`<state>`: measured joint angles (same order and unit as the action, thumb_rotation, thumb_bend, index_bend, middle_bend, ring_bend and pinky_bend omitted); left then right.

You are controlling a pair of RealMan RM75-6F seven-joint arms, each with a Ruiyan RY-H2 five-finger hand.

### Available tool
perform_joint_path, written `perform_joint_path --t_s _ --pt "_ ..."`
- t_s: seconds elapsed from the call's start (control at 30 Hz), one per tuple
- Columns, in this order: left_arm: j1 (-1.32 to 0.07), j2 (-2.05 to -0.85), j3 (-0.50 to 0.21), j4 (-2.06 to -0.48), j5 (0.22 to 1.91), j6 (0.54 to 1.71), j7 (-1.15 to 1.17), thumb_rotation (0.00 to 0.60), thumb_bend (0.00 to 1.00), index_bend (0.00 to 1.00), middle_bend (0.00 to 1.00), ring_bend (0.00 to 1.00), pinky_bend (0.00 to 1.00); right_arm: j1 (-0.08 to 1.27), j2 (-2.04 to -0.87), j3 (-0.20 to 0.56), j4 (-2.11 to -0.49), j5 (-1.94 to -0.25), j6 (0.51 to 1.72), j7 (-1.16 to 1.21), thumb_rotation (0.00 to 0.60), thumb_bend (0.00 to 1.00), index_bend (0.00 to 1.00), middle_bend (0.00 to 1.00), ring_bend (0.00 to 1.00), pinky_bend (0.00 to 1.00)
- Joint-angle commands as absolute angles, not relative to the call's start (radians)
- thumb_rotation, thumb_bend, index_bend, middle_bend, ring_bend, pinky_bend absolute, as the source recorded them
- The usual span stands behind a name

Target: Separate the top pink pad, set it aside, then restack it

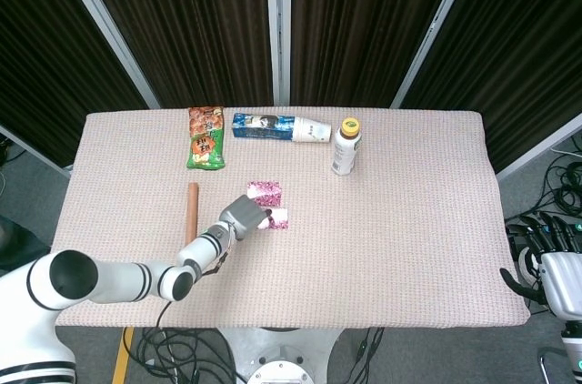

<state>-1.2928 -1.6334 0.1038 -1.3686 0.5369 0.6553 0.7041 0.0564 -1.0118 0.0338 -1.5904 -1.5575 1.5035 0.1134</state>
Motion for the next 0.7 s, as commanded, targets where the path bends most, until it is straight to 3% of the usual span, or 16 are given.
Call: perform_joint_path --t_s 0.03,0.23,0.47,0.7 --pt "-1.301 -1.628 0.100 -1.390 0.522 0.706 0.720 0.600 0.61 0.22 0.90 0.89 0.99 0.057 -1.012 0.033 -1.591 -1.558 1.502 0.113 0.527 0.17 0.21 0.13 0.00 0.00" --pt "-1.291 -1.702 0.076 -1.287 0.502 0.734 0.720 0.600 0.61 0.22 0.91 0.89 0.99 0.059 -1.014 0.035 -1.588 -1.552 1.496 0.113 0.525 0.16 0.21 0.13 0.00 0.00" --pt "-1.280 -1.800 0.049 -1.119 0.485 0.689 0.713 0.600 0.61 0.22 0.91 0.89 0.99 0.058 -1.012 0.039 -1.585 -1.540 1.490 0.113 0.528 0.17 0.21 0.13 0.00 0.00" --pt "-1.281 -1.831 0.040 -1.047 0.476 0.639 0.728 0.600 0.61 0.22 0.91 0.89 0.99 0.059 -1.013 0.041 -1.581 -1.530 1.483 0.113 0.531 0.17 0.21 0.13 0.00 0.00"
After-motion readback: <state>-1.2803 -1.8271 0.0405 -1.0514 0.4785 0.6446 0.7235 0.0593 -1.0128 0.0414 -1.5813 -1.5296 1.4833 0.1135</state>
